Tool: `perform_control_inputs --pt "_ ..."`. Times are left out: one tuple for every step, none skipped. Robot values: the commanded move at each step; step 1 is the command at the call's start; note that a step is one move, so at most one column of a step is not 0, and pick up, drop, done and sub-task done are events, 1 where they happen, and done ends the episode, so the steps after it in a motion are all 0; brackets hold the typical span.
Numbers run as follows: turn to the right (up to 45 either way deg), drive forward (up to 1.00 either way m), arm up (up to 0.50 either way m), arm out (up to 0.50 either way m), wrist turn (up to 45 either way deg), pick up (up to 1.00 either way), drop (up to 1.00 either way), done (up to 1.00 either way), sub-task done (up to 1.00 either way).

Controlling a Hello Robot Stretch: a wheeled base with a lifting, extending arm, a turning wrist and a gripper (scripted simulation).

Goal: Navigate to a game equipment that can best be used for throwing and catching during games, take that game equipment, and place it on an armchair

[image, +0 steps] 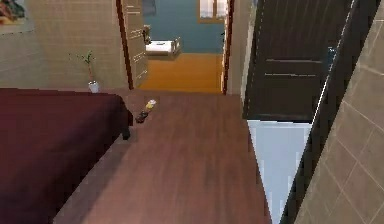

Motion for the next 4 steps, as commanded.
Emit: perform_control_inputs --pt "-3.0 0.0 0.0 0.0 0.0 0.0 0.0 0.0 0.0" --pt "-12.0 0.0 0.0 0.0 0.0 0.0 0.0 0.0 0.0" --pt "0.0 0.35 0.0 0.0 0.0 0.0 0.0 0.0 0.0" --pt "18.0 0.0 0.0 0.0 0.0 0.0 0.0 0.0 0.0"
